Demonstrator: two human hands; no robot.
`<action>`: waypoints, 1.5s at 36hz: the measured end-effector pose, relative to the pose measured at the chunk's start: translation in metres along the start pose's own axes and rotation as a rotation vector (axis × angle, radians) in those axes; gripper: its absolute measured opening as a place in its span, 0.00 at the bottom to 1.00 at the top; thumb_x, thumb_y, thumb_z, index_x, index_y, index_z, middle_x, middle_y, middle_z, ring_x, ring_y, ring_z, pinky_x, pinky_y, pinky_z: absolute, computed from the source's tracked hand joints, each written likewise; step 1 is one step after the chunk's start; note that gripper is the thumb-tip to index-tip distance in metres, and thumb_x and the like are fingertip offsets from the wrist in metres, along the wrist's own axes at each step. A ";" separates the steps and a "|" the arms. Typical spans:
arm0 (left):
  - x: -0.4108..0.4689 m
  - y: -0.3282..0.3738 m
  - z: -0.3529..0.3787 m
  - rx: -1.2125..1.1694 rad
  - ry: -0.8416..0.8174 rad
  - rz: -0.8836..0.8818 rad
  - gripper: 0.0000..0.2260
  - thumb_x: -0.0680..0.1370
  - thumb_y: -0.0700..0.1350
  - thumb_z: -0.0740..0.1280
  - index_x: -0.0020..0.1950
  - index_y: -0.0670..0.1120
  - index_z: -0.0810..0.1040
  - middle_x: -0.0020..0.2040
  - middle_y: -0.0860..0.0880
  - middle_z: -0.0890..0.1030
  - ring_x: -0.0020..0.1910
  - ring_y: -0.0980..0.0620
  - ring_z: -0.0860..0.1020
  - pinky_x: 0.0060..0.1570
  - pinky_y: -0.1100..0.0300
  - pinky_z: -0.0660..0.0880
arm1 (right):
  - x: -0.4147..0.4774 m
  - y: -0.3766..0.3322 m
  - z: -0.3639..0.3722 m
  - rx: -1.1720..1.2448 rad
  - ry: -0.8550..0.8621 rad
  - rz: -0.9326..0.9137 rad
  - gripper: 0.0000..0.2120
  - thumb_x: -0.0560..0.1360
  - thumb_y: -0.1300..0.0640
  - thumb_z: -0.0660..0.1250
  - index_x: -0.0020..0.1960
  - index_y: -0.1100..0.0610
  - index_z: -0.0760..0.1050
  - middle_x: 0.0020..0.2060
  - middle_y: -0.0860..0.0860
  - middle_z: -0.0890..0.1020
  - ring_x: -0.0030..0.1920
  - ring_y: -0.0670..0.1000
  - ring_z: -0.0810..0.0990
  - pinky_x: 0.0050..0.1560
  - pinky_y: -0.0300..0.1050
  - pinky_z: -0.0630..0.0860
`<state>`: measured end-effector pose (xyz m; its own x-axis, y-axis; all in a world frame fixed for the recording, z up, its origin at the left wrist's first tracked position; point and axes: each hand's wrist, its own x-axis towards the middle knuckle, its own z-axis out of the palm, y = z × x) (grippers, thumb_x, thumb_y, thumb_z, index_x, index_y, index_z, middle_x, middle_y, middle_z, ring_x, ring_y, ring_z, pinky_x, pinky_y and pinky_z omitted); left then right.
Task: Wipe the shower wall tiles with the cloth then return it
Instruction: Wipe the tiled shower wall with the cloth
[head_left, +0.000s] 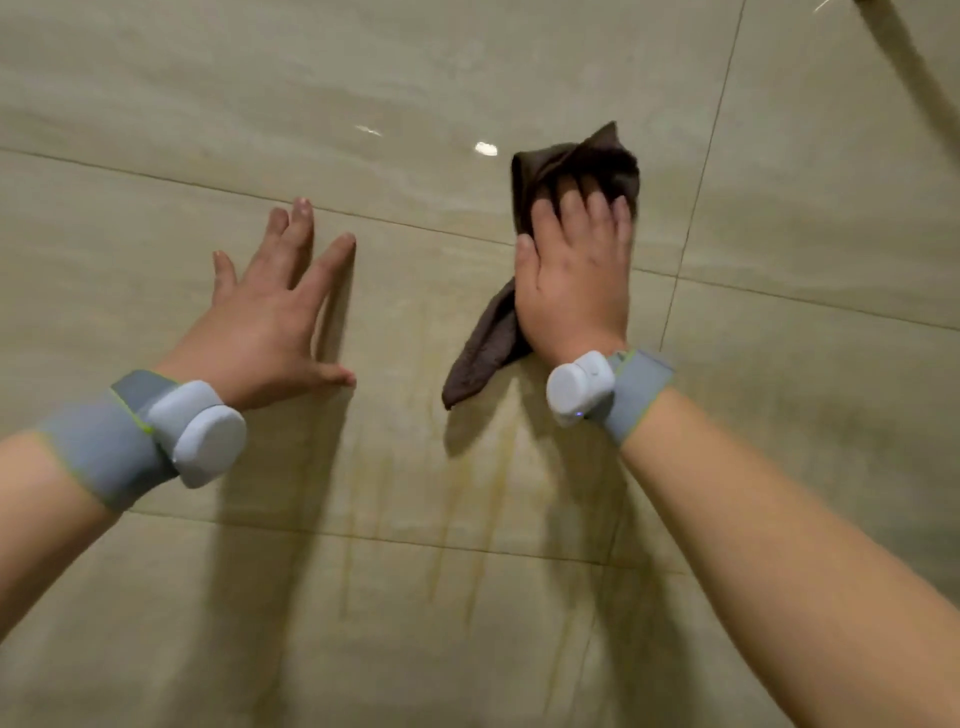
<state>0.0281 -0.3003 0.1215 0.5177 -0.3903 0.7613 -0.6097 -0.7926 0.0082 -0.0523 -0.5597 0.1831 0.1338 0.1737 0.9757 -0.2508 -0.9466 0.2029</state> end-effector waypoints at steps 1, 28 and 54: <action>-0.001 -0.002 -0.002 -0.033 -0.008 0.003 0.55 0.65 0.56 0.78 0.81 0.51 0.44 0.81 0.47 0.36 0.80 0.46 0.37 0.71 0.30 0.46 | -0.005 -0.020 0.002 0.024 -0.012 -0.023 0.19 0.78 0.51 0.58 0.63 0.58 0.75 0.64 0.58 0.77 0.67 0.60 0.70 0.74 0.60 0.55; -0.011 0.036 0.010 -0.109 0.113 -0.050 0.43 0.72 0.69 0.63 0.76 0.44 0.53 0.81 0.44 0.40 0.80 0.47 0.41 0.75 0.36 0.44 | -0.087 -0.013 -0.006 0.056 -0.133 -0.253 0.21 0.73 0.54 0.63 0.66 0.54 0.76 0.66 0.54 0.77 0.69 0.58 0.71 0.74 0.58 0.59; 0.018 0.172 0.063 -0.013 0.176 0.118 0.63 0.58 0.62 0.80 0.79 0.42 0.45 0.82 0.45 0.41 0.78 0.51 0.35 0.71 0.31 0.44 | -0.194 0.289 -0.059 -0.194 -0.132 0.057 0.15 0.79 0.55 0.59 0.61 0.62 0.73 0.61 0.62 0.76 0.68 0.63 0.68 0.75 0.56 0.53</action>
<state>-0.0295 -0.4728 0.0957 0.3302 -0.3911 0.8591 -0.6678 -0.7400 -0.0802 -0.2070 -0.8514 0.0575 0.2354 0.0724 0.9692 -0.4392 -0.8817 0.1725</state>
